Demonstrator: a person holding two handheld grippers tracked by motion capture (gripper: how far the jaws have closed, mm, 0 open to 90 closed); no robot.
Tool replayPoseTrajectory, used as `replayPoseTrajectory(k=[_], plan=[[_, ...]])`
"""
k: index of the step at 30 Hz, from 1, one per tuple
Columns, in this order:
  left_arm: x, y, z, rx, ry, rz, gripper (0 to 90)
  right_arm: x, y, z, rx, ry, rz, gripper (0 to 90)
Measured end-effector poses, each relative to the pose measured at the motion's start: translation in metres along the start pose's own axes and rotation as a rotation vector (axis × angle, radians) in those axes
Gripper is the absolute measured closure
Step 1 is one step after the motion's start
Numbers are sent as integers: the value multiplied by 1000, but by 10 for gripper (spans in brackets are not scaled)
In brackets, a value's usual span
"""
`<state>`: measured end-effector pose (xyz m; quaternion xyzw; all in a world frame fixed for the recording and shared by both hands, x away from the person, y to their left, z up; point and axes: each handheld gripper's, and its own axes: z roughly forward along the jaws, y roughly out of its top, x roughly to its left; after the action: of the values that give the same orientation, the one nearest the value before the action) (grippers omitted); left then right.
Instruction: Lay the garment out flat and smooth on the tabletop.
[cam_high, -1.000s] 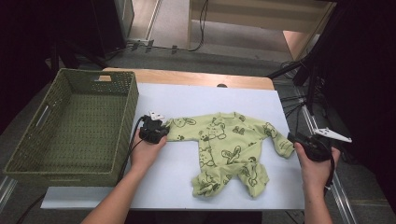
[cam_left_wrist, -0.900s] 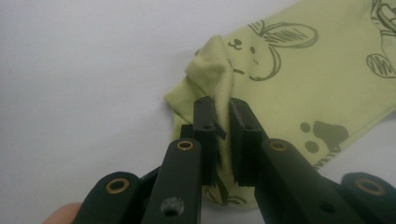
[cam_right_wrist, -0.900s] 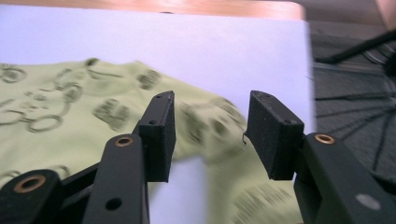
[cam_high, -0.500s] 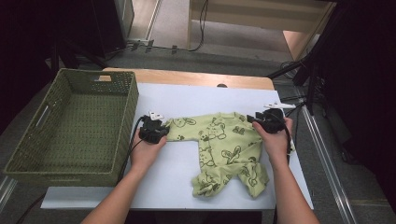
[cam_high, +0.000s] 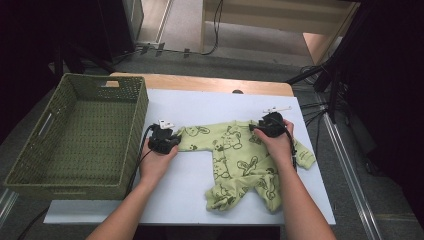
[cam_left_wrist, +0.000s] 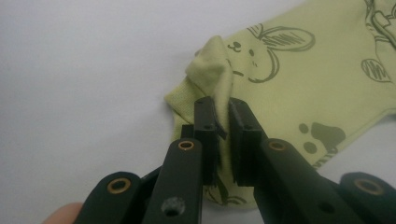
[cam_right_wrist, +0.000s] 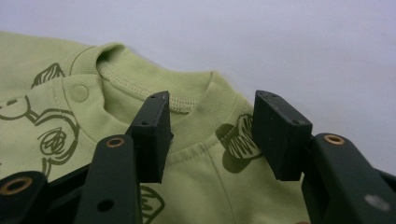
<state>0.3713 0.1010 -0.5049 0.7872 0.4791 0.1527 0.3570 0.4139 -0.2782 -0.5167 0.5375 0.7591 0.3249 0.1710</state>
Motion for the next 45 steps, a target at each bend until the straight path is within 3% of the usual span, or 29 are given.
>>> replayPoseTrajectory(k=[3,5,7,10,14,18,23,27,29,30,31,33,35,39,45], plan=[[0,0,0,-2,-1,-3,832,3,1,0,2,-13,-4,586],[0,0,0,-2,-2,-3,835,4,1,0,3,-22,-11,724],[1,0,0,-6,-10,-18,838,3,1,-1,10,-6,-4,804],[2,1,-1,-20,-6,-27,843,3,4,-2,23,-12,-23,836],[3,6,-5,-78,24,-45,847,4,11,-4,-2,-50,-43,846],[8,13,-7,-139,57,-72,847,0,26,-10,-66,-75,-35,848],[14,22,-7,-182,93,-87,847,5,50,-15,-139,-115,-71,848],[16,25,-4,-209,115,-100,847,13,62,-15,-197,-196,-104,848],[19,26,1,-202,114,-93,842,12,64,-12,-200,-200,-90,841],[20,25,4,-187,114,-90,832,11,63,-9,-189,-173,-69,809],[20,25,6,-172,106,-93,801,9,62,-6,-175,-157,-55,723],[19,24,6,-151,91,-96,640,8,58,-6,-165,-147,-36,574],[16,24,2,-166,89,-79,537,3,54,-9,-160,-93,5,494],[12,25,-5,-173,72,-59,522,-8,41,-26,-186,-70,60,449],[15,20,1,-124,118,-67,570,-24,12,-49,-167,-90,84,442]])
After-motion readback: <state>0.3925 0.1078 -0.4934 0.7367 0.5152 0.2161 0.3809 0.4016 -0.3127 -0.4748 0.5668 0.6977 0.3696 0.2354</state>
